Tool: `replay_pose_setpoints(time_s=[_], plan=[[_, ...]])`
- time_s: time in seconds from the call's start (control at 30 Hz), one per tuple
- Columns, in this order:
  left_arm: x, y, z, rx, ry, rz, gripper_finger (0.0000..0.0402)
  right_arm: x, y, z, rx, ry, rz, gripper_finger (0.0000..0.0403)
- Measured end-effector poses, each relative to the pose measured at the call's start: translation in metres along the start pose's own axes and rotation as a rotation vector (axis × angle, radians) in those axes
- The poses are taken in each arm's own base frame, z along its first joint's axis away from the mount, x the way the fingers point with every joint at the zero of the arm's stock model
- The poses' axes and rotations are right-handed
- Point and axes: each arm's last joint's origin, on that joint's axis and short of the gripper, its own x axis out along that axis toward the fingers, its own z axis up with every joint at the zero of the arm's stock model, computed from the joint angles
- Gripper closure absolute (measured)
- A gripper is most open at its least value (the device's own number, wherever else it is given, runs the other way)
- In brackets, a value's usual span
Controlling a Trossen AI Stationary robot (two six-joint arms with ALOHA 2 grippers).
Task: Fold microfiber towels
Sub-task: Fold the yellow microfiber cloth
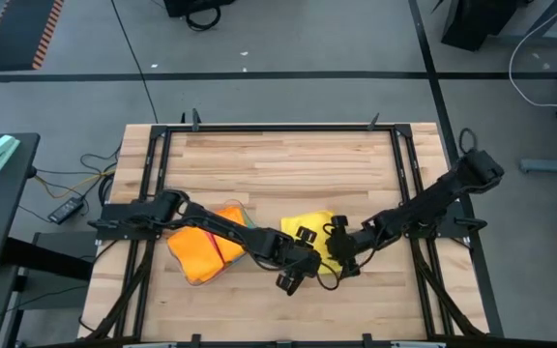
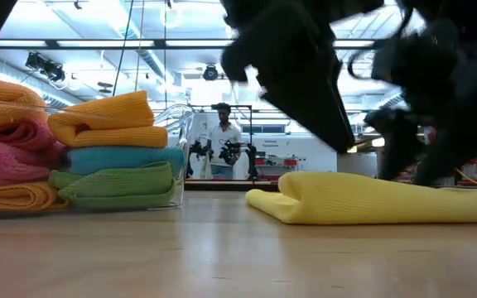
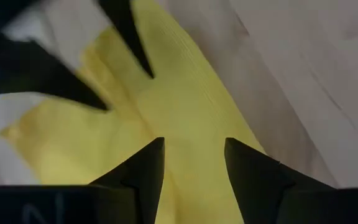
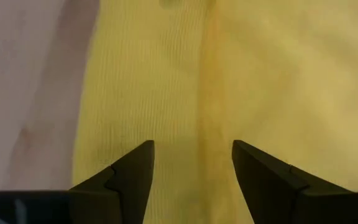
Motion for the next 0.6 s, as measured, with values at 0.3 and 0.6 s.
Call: replay_pose_setpoints(time_s=[0.3,0.6], plan=[[0.031,-0.016,-0.022,-0.008,0.158,-0.073,0.0229,-0.042,0.004,0.01,-0.036,-0.105,0.044,0.0178],[0.034,-0.018,-0.025,-0.034,0.181,-0.122,0.023,-0.027,0.021,0.009,-0.105,-0.114,0.086,0.0178]])
